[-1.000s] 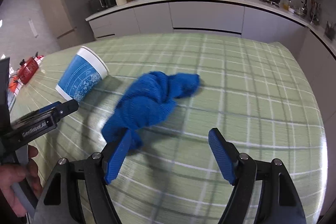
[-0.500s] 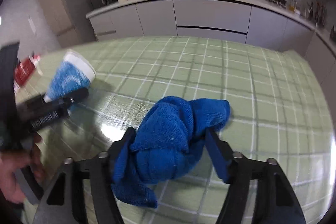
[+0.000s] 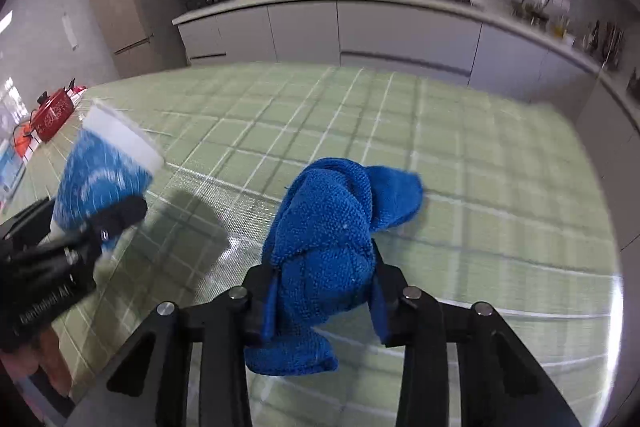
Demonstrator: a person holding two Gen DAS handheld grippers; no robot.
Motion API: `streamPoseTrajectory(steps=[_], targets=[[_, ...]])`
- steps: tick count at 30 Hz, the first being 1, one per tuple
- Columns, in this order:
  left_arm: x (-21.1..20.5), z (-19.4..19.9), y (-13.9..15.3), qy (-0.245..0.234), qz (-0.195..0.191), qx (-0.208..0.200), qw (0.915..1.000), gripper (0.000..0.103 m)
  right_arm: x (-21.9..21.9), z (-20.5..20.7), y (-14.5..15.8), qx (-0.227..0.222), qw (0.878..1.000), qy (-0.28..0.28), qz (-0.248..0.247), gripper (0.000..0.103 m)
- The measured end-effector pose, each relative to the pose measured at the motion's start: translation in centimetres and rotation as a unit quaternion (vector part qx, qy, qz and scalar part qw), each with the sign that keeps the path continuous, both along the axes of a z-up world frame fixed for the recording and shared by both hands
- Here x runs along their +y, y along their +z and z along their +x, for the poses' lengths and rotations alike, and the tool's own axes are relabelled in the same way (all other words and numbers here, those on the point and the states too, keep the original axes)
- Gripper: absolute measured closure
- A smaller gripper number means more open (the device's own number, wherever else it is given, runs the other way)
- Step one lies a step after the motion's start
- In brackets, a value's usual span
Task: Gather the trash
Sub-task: 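Carry the blue cloth and paper cup with both tools over the bin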
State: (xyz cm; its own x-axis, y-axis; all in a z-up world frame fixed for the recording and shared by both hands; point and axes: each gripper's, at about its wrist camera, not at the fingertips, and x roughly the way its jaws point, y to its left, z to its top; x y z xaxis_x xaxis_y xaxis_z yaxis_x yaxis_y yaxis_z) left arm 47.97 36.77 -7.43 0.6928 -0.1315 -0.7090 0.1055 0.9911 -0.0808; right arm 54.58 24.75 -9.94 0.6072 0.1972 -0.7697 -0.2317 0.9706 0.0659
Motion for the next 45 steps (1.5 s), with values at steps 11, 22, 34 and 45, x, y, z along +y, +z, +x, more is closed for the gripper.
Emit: streamPoseTrajectory(steps=[11, 22, 34, 45], targets=[[-5.8, -6.7, 1.9, -0.004, 0.01, -0.021, 0.9997, 0.047, -6.5, -8.3, 3.8, -0.028, 1.0, 0.002, 0.014, 0.064], [-14.2, -15.3, 4.3, -0.023, 0.011, -0.043, 0.9988, 0.047, -17.2, -19.3, 7.6, -0.06, 0.998, -0.005, 0.023, 0.064], [-25.6, -23.5, 4.3, -0.07, -0.006, -0.047, 0.9964, 0.047, -33.6, -31.2, 8.5, -0.067, 0.996, -0.052, 0.014, 0.064], [-33.6, -28.2, 2.1, -0.123, -0.029, 0.001, 0.992, 0.047, -43.3, -37.0, 4.5, -0.038, 0.996, -0.086, -0.003, 0.064]])
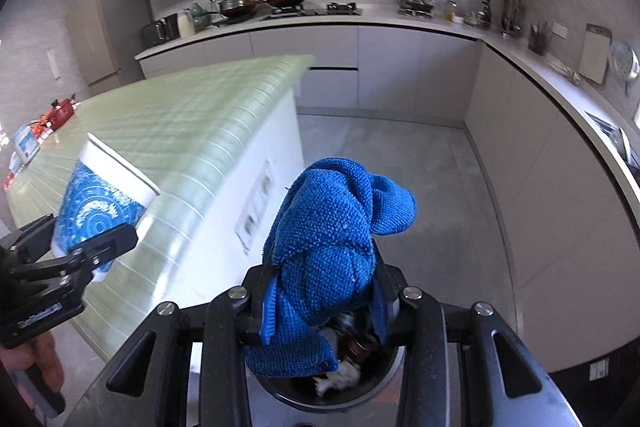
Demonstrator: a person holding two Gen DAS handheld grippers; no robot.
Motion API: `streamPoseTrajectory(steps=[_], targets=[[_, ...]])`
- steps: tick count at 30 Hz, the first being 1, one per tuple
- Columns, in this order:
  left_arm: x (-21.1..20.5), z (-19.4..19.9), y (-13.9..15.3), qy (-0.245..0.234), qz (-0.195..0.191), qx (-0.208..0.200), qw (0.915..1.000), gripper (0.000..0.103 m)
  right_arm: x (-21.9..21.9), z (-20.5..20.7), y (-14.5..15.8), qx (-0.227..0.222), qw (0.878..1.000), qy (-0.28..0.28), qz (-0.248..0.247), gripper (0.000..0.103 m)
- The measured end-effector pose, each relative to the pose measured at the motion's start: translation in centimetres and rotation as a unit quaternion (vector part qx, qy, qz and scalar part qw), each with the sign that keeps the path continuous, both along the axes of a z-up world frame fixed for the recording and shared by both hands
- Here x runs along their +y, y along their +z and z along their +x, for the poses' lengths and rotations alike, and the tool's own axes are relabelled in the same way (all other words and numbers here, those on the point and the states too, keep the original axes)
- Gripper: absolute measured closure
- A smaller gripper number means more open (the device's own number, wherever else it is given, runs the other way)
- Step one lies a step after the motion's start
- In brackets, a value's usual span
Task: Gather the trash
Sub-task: 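Carry the blue cloth and paper cup with both tools over the bin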
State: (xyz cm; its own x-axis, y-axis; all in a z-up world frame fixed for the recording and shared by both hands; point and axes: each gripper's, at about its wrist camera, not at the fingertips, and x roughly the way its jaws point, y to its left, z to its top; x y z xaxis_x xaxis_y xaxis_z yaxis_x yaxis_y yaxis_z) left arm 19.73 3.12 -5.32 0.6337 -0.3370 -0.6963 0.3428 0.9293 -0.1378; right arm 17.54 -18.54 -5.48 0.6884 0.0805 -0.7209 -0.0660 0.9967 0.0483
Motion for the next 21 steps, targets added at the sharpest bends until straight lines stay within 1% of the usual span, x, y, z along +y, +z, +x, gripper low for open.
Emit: streamPoseTrajectory(steps=[2, 7, 12, 16, 18, 21], targets=[[-1.0, -0.4, -0.6, -0.007, 0.002, 0.006, 1.0, 0.047, -1.1, -0.5, -1.1, 0.011, 1.0, -0.007, 0.001, 0.064], [-3.0, -0.3, -3.1, -0.016, 0.01, 0.029, 0.9994, 0.047, -3.0, -2.2, -3.5, 0.027, 0.999, -0.019, -0.007, 0.064], [-5.2, -0.8, -5.9, -0.007, 0.024, 0.046, 0.9986, 0.047, -4.1, -2.9, -5.9, 0.043, 0.999, -0.022, 0.0, 0.064], [-6.4, -0.8, -7.7, 0.0, 0.033, 0.065, 0.9974, 0.047, -4.7, -2.9, -8.6, 0.061, 0.998, -0.011, 0.007, 0.064], [-7.2, -0.7, -8.6, -0.003, 0.045, 0.072, 0.9964, 0.047, -4.9, -2.6, -10.1, 0.072, 0.997, -0.002, 0.01, 0.063], [-7.9, -0.6, -9.5, 0.0, 0.058, 0.073, 0.9956, 0.047, -4.9, -2.4, -11.9, 0.082, 0.997, 0.009, 0.006, 0.063]])
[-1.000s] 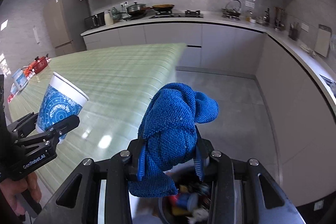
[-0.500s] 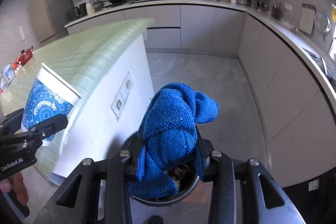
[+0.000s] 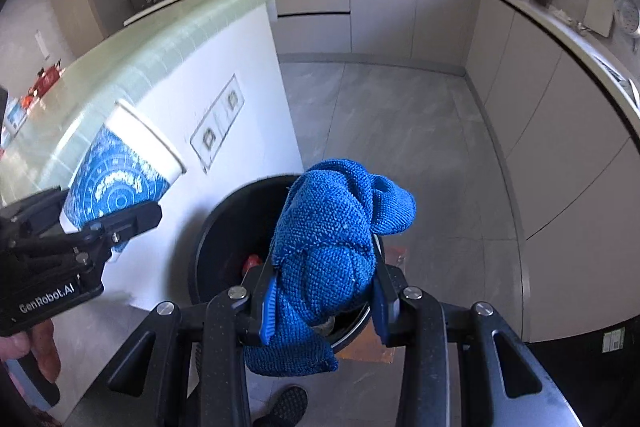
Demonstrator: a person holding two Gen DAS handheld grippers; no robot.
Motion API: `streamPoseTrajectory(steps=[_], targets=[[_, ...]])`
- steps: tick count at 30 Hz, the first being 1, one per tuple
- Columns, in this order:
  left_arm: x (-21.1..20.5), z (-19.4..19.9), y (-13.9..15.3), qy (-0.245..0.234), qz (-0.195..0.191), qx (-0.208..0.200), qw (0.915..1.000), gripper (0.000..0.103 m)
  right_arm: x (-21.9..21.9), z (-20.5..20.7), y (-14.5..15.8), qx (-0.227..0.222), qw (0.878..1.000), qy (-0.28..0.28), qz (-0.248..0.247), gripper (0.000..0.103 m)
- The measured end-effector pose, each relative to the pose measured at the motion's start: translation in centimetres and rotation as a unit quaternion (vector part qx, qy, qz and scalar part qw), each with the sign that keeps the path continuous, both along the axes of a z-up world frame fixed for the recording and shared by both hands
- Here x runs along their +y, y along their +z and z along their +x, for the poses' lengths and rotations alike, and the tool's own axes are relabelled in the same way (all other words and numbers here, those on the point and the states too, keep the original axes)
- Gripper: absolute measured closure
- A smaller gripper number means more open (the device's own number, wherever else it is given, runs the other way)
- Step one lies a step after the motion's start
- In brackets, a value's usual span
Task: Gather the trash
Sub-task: 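Open both tools to drop the cloth and paper cup into the bin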
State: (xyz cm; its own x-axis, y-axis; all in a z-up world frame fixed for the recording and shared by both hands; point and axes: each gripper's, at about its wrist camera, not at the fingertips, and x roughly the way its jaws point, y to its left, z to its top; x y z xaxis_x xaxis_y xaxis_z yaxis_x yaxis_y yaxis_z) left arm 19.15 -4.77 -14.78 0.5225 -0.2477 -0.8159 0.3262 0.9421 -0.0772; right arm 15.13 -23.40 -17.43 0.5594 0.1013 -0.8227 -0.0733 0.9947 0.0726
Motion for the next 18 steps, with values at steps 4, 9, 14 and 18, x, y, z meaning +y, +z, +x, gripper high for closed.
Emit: streamPoseTrajectory(steps=[4, 9, 14, 18], targets=[[-0.3, 0.9, -1.5, 0.006, 0.004, 0.019, 0.9998, 0.046, -0.6, 0.6, -2.2, 0.014, 1.0, 0.005, 0.006, 0.063], [-0.9, 1.6, -3.1, 0.007, 0.018, 0.037, 0.9991, 0.046, 0.1, 1.5, -4.7, 0.025, 0.999, 0.046, 0.003, 0.063], [-1.7, 2.3, -4.1, 0.009, 0.013, 0.058, 0.9982, 0.019, 1.2, 1.9, -8.0, 0.036, 0.994, 0.107, -0.007, 0.058], [-0.5, 2.4, -3.7, 0.041, 0.018, 0.04, 0.9982, 0.0, 0.5, 2.0, -9.4, 0.036, 0.992, 0.114, -0.03, 0.0]])
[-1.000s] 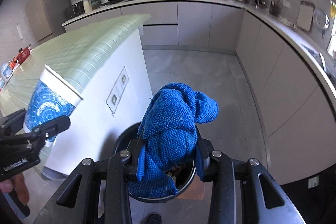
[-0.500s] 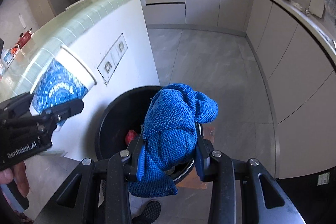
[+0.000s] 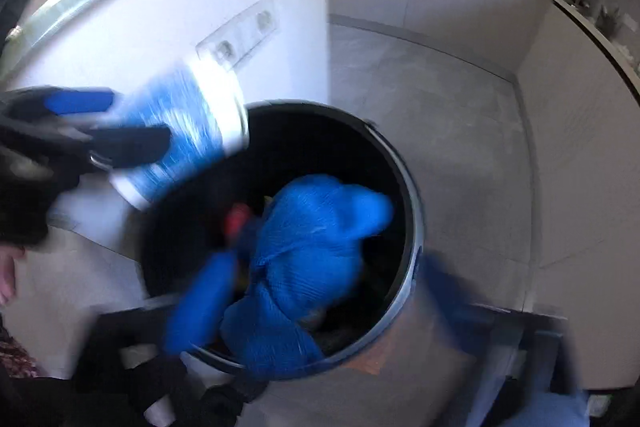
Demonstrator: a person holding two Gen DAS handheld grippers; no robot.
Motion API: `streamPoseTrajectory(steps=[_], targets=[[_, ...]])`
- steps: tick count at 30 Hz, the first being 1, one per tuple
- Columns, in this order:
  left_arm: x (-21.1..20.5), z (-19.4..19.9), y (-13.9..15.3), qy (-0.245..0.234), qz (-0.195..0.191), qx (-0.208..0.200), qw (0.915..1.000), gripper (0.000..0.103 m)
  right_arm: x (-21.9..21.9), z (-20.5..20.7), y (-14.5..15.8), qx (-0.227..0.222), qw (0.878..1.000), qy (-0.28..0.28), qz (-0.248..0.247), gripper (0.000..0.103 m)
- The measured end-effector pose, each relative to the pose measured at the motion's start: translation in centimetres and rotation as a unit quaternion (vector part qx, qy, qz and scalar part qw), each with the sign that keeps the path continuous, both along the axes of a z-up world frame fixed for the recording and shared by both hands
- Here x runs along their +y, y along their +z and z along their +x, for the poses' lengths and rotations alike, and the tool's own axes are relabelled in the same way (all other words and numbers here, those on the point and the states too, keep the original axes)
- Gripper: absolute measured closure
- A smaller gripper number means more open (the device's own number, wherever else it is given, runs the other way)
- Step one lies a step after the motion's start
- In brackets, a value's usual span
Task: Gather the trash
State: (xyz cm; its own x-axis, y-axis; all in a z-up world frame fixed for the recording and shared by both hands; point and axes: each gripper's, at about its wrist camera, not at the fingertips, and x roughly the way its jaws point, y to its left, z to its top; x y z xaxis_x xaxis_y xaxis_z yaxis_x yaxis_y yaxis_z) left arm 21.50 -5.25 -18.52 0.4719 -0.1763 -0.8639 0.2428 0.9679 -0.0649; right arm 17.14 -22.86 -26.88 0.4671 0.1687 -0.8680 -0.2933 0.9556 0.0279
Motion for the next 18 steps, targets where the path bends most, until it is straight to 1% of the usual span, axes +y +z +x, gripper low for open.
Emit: streamPoseTrajectory(steps=[1, 4, 6, 7, 8, 10, 13, 15, 18], targets=[[0.2, -0.1, 0.2, 0.003, 0.001, -0.001, 1.0, 0.0, -0.9, -0.3, 0.4, -0.003, 1.0, -0.005, 0.015, 0.0], [0.4, -0.6, 0.6, 0.008, -0.005, -0.002, 1.0, 0.0, -2.6, -0.9, 1.2, -0.011, 0.999, -0.035, 0.008, 0.0], [0.2, -0.9, 1.0, 0.013, -0.009, -0.009, 0.9998, 0.0, -3.7, -1.2, 1.7, -0.012, 0.998, -0.068, 0.006, 0.0], [0.0, -1.1, 1.6, 0.013, -0.019, -0.015, 0.9996, 0.0, -4.0, -1.2, 2.1, -0.011, 0.997, -0.081, 0.001, 0.0], [-0.1, -0.8, 1.7, 0.016, -0.021, -0.017, 0.9995, 0.0, -4.3, -1.3, 2.4, -0.013, 0.995, -0.099, -0.01, 0.0], [-0.5, -1.0, 2.3, 0.014, -0.026, -0.024, 0.9993, 0.0, -5.2, -1.6, 3.2, -0.016, 0.992, -0.124, -0.012, 0.0], [-1.4, -1.7, 4.0, 0.0, -0.028, -0.033, 0.999, 0.0, -6.3, -2.0, 4.8, -0.018, 0.987, -0.162, 0.0, 0.0], [-1.7, -2.3, 5.4, -0.01, -0.038, -0.039, 0.9985, 0.0, -6.6, -2.6, 6.1, -0.024, 0.982, -0.186, -0.006, 0.0], [-2.0, -3.3, 7.2, -0.019, -0.044, -0.047, 0.9977, 0.0, -6.9, -3.5, 8.4, -0.035, 0.977, -0.212, 0.01, 0.0]])
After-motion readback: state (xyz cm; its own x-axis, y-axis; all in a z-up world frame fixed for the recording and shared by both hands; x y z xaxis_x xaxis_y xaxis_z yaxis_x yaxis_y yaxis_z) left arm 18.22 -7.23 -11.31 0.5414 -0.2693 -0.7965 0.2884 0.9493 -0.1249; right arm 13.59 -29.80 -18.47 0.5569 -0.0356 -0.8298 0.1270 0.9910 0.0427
